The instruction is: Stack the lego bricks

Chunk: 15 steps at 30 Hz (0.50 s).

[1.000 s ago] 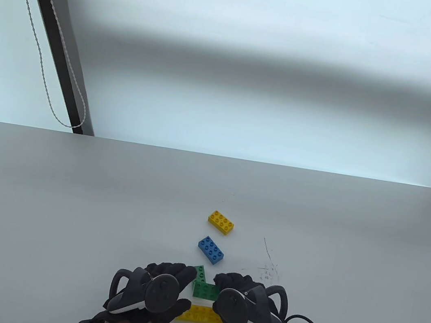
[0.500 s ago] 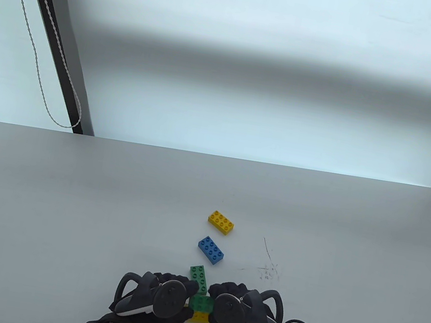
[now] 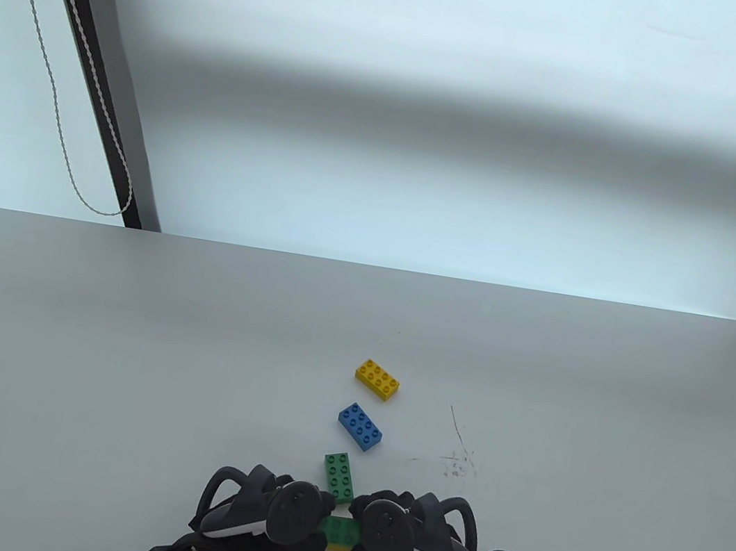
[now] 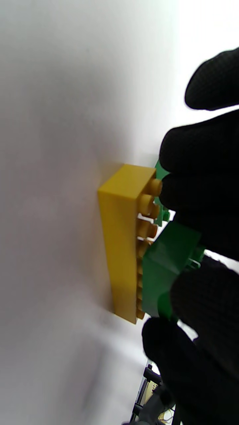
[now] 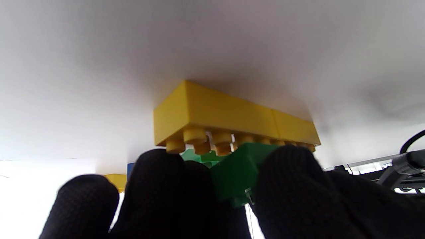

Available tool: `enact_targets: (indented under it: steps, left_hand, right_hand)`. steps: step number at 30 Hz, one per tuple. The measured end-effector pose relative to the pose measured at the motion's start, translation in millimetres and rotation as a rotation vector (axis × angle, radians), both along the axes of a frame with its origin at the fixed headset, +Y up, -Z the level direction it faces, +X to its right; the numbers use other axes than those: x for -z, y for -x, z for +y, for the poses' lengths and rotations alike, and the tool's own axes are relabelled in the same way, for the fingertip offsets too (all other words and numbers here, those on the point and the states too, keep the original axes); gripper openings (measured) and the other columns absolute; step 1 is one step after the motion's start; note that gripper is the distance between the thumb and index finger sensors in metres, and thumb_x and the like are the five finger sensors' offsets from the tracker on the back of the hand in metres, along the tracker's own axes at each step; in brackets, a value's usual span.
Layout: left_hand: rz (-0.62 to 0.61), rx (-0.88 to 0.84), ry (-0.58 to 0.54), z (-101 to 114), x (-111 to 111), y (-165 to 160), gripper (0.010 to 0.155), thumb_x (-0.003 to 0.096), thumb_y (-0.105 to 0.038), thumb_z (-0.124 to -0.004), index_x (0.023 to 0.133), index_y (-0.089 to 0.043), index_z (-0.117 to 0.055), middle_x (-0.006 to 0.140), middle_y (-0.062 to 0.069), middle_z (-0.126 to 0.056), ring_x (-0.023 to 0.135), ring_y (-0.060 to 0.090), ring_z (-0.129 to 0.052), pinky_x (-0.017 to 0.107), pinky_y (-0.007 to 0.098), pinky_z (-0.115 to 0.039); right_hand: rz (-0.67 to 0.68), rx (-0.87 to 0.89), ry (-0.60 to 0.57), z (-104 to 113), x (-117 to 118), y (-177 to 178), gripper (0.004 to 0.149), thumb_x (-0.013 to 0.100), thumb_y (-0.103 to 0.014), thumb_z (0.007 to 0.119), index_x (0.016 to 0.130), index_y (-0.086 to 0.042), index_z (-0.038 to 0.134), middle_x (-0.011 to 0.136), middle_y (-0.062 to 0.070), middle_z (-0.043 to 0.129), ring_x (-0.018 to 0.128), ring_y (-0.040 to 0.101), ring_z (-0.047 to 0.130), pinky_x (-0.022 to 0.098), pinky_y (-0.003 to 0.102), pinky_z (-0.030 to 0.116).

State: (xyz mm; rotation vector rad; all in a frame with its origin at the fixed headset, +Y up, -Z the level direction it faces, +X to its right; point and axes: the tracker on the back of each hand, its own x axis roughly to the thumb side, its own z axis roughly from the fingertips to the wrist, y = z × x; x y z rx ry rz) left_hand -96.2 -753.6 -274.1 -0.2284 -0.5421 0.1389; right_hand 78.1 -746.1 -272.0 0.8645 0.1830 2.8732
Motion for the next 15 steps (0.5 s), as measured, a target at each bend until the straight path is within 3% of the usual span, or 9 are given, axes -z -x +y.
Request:
enact_targets:
  steps: [15]
  left_hand:
    - [0.035, -0.027, 0.111, -9.7, 4.9, 1.7, 0.063, 0.0408, -0.050, -0.076, 0.097, -0.022, -0.067, 0.098, 0.007, -0.081, 0.086, 0.030, -0.085, 0.064, 0.059, -0.071]
  right_hand:
    - [-0.030, 0.034, 0.052, -6.7, 4.0, -2.5, 0.067, 0.030, -0.041, 0.091, 0.086, -0.014, 0.068, 0.084, 0.012, 0.082, 0.068, 0.035, 0.093, 0.052, 0.057, 0.078]
